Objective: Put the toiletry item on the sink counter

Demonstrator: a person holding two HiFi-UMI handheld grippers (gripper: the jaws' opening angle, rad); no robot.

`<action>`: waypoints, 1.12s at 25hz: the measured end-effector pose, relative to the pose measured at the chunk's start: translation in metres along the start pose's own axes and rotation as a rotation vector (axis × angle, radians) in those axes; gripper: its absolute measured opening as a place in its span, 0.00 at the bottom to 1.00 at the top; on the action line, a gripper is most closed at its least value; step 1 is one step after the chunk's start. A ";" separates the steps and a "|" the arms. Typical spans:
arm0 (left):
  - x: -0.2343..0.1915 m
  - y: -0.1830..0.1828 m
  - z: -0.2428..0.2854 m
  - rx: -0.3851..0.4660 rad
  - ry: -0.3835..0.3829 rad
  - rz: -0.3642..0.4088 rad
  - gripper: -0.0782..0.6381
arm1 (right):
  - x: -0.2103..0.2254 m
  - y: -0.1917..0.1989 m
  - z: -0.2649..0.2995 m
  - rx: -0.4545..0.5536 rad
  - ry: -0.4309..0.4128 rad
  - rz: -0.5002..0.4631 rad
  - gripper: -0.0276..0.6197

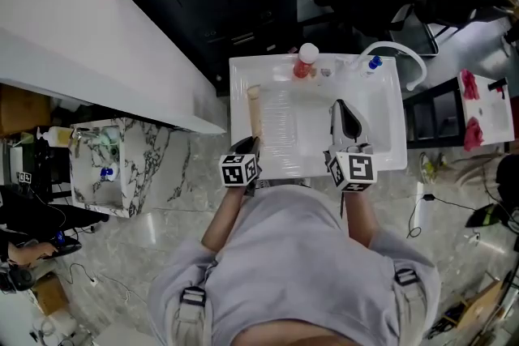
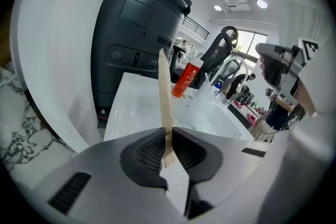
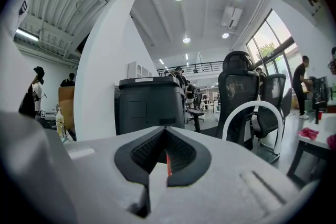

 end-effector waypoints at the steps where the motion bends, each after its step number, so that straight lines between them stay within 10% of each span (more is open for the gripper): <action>1: 0.000 0.001 0.001 -0.005 0.003 -0.003 0.16 | 0.000 0.000 -0.001 0.001 0.000 0.000 0.05; 28: -0.004 0.025 0.019 -0.150 0.050 -0.058 0.16 | 0.003 0.001 -0.019 0.005 0.042 0.003 0.05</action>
Point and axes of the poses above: the fingertips, and each gripper's own axes: z forward along the fingers, x to its right, y out of its underside, the point moved 10 cm from there along -z, backward along the fingers, and after that the axes turned 9 degrees about z, right-handed, at the moved point
